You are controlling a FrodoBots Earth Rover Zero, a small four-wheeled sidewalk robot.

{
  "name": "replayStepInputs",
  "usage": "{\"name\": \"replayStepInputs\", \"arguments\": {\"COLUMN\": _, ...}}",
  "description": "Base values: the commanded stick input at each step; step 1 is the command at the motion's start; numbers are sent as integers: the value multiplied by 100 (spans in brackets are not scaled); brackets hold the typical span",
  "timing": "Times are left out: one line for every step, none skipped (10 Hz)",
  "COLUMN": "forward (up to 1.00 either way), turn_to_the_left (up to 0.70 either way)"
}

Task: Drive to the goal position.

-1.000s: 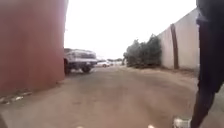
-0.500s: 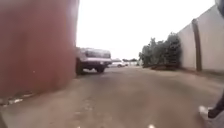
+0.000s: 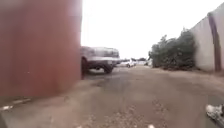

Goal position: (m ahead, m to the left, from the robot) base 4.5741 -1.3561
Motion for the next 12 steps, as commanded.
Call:
{"name": "replayStepInputs", "arguments": {"forward": 100, "turn_to_the_left": -20}}
{"name": "replayStepInputs", "arguments": {"forward": 100, "turn_to_the_left": -27}}
{"name": "replayStepInputs", "arguments": {"forward": 100, "turn_to_the_left": -27}}
{"name": "replayStepInputs", "arguments": {"forward": 100, "turn_to_the_left": -27}}
{"name": "replayStepInputs", "arguments": {"forward": 100, "turn_to_the_left": -12}}
{"name": "replayStepInputs", "arguments": {"forward": 100, "turn_to_the_left": 0}}
{"name": "replayStepInputs", "arguments": {"forward": 100, "turn_to_the_left": 0}}
{"name": "replayStepInputs", "arguments": {"forward": 100, "turn_to_the_left": 0}}
{"name": "replayStepInputs", "arguments": {"forward": 100, "turn_to_the_left": 0}}
{"name": "replayStepInputs", "arguments": {"forward": 100, "turn_to_the_left": -2}}
{"name": "replayStepInputs", "arguments": {"forward": 100, "turn_to_the_left": -12}}
{"name": "replayStepInputs", "arguments": {"forward": 100, "turn_to_the_left": -22}}
